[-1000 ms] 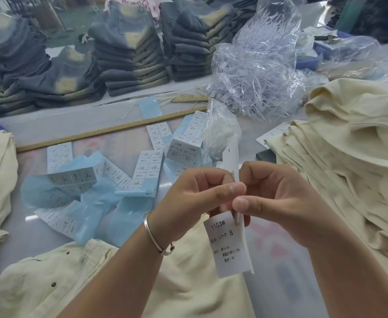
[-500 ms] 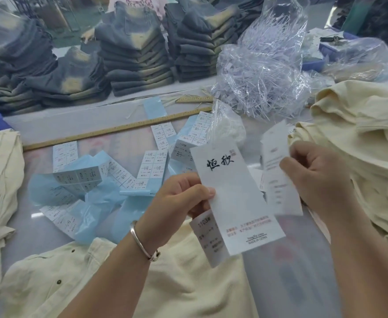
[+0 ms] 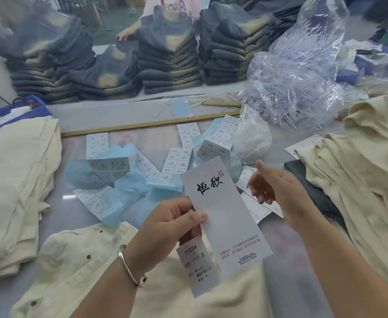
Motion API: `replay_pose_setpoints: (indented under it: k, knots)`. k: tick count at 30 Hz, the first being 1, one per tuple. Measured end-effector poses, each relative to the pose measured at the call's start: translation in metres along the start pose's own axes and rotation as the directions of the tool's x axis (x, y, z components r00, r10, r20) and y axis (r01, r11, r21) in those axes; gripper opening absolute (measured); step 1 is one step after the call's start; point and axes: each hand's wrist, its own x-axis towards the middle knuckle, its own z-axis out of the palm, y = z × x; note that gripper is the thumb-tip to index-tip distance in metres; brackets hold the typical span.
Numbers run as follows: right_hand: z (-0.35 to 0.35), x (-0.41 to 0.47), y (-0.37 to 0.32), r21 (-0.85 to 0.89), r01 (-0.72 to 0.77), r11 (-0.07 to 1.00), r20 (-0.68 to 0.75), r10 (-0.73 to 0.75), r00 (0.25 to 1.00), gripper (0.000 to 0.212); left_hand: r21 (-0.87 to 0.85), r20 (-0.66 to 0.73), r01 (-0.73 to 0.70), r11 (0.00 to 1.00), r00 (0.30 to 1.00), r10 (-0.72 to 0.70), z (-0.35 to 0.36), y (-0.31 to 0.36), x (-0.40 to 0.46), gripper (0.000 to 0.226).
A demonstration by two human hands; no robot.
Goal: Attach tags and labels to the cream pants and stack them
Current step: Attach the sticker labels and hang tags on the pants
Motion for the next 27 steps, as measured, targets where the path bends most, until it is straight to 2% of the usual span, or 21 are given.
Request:
replay_pose_setpoints:
  k: [1,2,4,6,9,10,12,16,21,24,27]
  knots:
    - [0.008,-0.014,-0.014,0.135,-0.029,0.99,0.167,0.007,0.986,0.06,0.009,-0.005,0.004,1.0,1.0,-0.004,-0.001,0.002,-0.004,0.015]
    - [0.018,-0.03,-0.025,0.165,-0.04,0.985,0.292,-0.01,0.956,0.062,0.016,-0.007,0.003,1.0,1.0,-0.003,-0.003,0.004,-0.007,0.015]
    - [0.041,-0.055,-0.04,0.129,-0.001,0.992,0.377,-0.048,0.925,0.047,0.025,-0.01,-0.007,1.0,1.0,0.007,-0.004,0.007,-0.015,0.018]
    - [0.059,-0.068,-0.046,0.158,0.027,0.987,0.291,-0.073,0.954,0.031,0.045,-0.022,-0.004,0.999,1.0,0.005,-0.009,0.011,-0.024,0.017]
    - [0.073,-0.077,-0.049,0.211,0.114,0.971,0.013,-0.119,0.993,0.01,0.113,-0.069,0.007,0.994,0.998,0.0,-0.024,0.015,-0.041,0.017]
    - [0.077,-0.08,-0.049,0.2,0.134,0.971,-0.063,-0.124,0.99,0.006,0.127,-0.074,0.009,0.992,0.997,0.0,-0.03,0.017,-0.048,0.012]
    - [0.086,-0.086,-0.048,0.158,0.133,0.978,-0.117,-0.116,0.986,0.007,0.147,-0.061,-0.003,0.989,0.998,0.012,-0.041,0.022,-0.062,0.017]
    - [0.117,-0.104,-0.041,0.084,0.042,0.996,-0.031,-0.04,0.999,0.002,0.168,0.038,-0.079,0.983,0.997,0.074,-0.055,0.039,-0.088,0.032]
    - [0.151,-0.13,-0.047,0.303,-0.058,0.951,0.203,-0.005,0.979,0.017,0.374,0.082,-0.167,0.912,0.986,0.147,-0.065,0.055,-0.108,0.031]
    - [0.164,-0.142,-0.053,0.327,-0.123,0.937,0.332,0.008,0.943,0.025,0.499,0.111,-0.221,0.838,0.975,0.191,-0.069,0.06,-0.117,0.03]
    - [0.173,-0.149,-0.057,0.367,-0.185,0.912,0.35,0.048,0.935,0.031,0.541,0.12,-0.226,0.81,0.974,0.192,-0.073,0.062,-0.124,0.031]
